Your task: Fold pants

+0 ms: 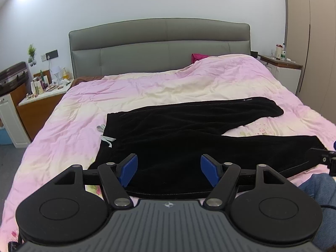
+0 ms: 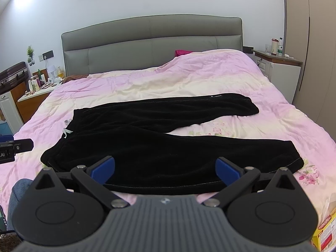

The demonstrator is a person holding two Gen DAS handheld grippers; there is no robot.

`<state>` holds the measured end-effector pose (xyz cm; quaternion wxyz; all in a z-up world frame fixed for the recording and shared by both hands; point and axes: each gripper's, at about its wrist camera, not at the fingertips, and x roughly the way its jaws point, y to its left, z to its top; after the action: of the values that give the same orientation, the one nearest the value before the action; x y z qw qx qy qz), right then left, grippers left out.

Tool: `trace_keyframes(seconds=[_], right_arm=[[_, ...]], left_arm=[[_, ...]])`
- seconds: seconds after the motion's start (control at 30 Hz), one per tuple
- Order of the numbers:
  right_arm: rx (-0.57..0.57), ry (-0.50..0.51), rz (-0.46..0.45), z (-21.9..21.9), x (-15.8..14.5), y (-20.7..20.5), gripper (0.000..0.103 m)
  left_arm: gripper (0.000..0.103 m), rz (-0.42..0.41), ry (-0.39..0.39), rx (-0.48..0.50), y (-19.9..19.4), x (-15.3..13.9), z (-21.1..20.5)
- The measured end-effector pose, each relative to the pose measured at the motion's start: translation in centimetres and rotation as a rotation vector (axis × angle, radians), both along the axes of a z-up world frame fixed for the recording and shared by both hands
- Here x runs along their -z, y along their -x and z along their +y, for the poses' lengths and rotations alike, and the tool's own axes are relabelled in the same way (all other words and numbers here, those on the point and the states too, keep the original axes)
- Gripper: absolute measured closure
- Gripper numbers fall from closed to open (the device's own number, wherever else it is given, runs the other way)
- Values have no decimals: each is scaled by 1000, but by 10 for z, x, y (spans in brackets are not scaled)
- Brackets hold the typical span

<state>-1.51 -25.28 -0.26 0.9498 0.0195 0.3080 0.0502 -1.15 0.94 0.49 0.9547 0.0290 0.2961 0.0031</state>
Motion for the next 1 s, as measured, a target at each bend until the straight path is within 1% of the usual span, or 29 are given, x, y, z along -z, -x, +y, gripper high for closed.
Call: trace_keyframes(seconds=[0.13,0.23,0.3,0.37,0.47,0.5,0.57,0.63,0.73,0.87,0.93,1.0], right_arm=[[-15,-17,-5,-9,3,-8,5],[-20,-10,-20,-23,4,-18,5],[-36,-8,-33,-35,4,-28,5],[-72,-11,-31,-49,3,-41,5],[-127,23,5,-69,3,-65,5],[-145,33,12,-76,3,-72,7],[-171,64,39,-90,7,-91,14],[-187,96,78,-103,14,-110,28],[-219,148,140,-122,29,-142,41],[-282,247,219,-144,56,-176,47],[-305,297,262,-155,70,-190,51],[-320,315,307,-170,84,-203,51]], left_arm=[[22,10,-108,39,-9,3,2],[24,20,-141,84,-19,1,13],[27,31,-166,121,-33,0,24],[28,37,-223,161,-45,0,32],[28,49,-336,262,-61,7,39],[28,60,-369,299,-66,11,41],[28,103,-414,365,-77,23,44],[28,157,-461,425,-90,41,49],[28,234,-570,513,-106,70,53],[28,353,-697,625,-121,117,59],[28,411,-743,676,-129,140,61],[28,467,-796,722,-139,163,57]])
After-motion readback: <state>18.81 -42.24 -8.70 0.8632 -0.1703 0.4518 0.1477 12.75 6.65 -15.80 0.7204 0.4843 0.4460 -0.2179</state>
